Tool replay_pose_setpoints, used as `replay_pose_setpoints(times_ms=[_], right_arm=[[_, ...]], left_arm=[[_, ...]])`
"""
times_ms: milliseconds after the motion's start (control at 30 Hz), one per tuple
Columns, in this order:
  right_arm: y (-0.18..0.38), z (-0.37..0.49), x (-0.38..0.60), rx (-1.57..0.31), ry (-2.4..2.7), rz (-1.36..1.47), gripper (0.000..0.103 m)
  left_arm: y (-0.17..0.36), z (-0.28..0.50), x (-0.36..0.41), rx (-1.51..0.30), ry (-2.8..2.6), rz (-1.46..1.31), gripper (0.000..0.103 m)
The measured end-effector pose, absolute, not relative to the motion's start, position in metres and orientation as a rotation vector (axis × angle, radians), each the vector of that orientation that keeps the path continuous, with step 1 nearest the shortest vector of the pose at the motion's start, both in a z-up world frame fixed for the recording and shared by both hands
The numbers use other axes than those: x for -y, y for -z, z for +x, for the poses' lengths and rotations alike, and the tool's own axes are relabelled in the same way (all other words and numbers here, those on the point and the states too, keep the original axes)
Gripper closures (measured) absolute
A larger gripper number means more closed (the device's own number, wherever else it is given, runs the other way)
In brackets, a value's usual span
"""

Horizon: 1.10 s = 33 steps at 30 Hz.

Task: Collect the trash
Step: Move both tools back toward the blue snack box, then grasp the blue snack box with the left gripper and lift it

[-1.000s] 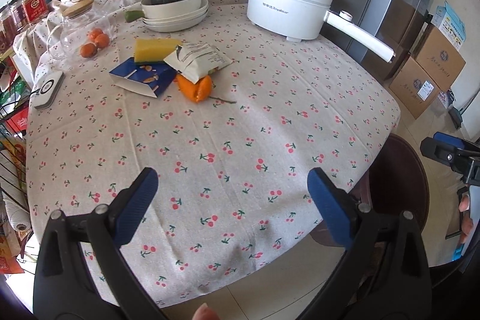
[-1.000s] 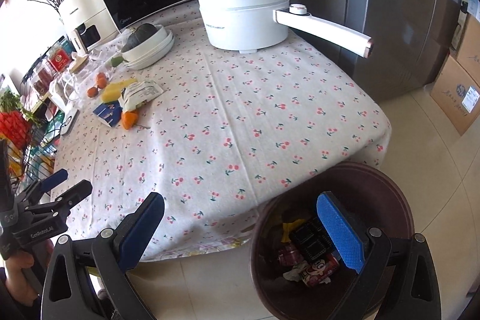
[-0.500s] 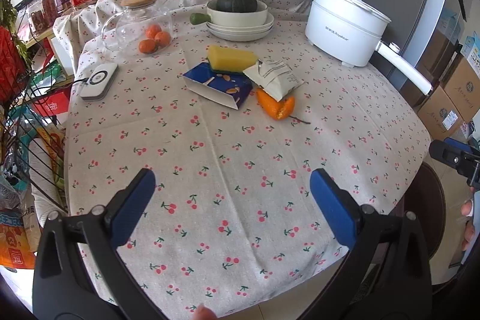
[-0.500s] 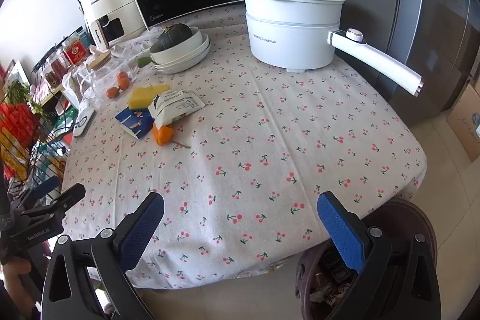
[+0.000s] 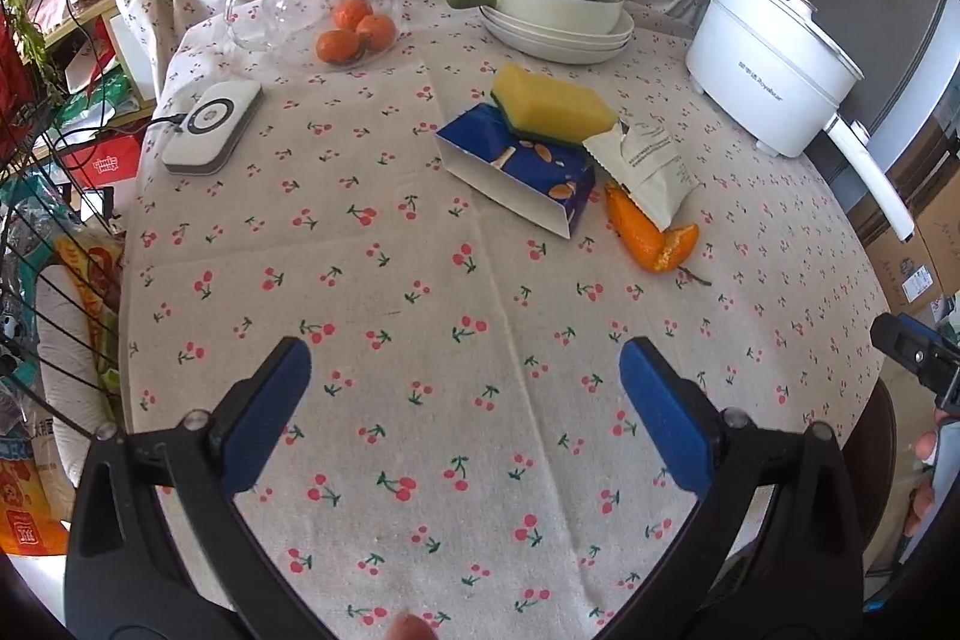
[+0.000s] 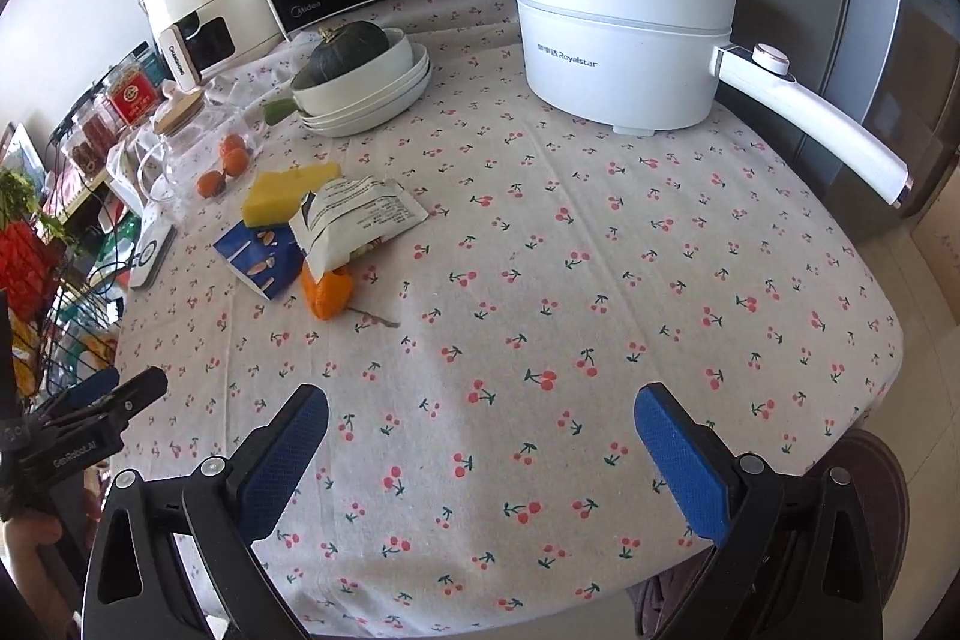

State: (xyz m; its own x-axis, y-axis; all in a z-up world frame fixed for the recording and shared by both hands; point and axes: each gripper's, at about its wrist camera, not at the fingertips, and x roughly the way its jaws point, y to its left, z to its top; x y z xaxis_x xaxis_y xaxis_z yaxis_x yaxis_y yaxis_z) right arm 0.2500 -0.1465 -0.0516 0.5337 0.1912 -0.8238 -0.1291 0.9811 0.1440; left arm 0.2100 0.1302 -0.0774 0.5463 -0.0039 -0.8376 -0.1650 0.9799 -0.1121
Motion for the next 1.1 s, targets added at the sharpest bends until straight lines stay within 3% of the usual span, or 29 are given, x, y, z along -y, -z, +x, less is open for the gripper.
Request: replay_pose_setpoints(times_ms=[200, 267, 433, 767, 900, 1100], right_arm=[[0.065, 0.274, 0.161, -1.017, -0.147, 0.077, 0.0], [0.07, 0.278, 0.165, -1.029, -0.133, 0.077, 0.0], [0.077, 0.284, 0.174, -1.058, -0.125, 0.119, 0.0], [0.077, 0.279, 0.187, -1.064, -0.115, 0.085, 0.0], [0.078, 0.278, 0.194, -1.068, -0.108, 0.085, 0.0], [0.079, 0.277, 0.201, -1.076, -0.086, 0.083, 0.0]], left_arm=[[0.096, 0.245, -0.131, -0.948, -0.097, -0.293, 0.001], [0.101, 0.254, -0.131, -0.939, -0.084, -0.381, 0.006], [0.107, 0.269, -0.115, -0.892, -0.038, -0.489, 0.04], [0.131, 0.291, -0.121, -0.888, -0.039, -0.663, 0.061], [0.136, 0.296, -0.128, -0.88, -0.019, -0.708, 0.082], [0.119, 0.295, -0.124, -0.906, 0.081, -0.617, 0.097]])
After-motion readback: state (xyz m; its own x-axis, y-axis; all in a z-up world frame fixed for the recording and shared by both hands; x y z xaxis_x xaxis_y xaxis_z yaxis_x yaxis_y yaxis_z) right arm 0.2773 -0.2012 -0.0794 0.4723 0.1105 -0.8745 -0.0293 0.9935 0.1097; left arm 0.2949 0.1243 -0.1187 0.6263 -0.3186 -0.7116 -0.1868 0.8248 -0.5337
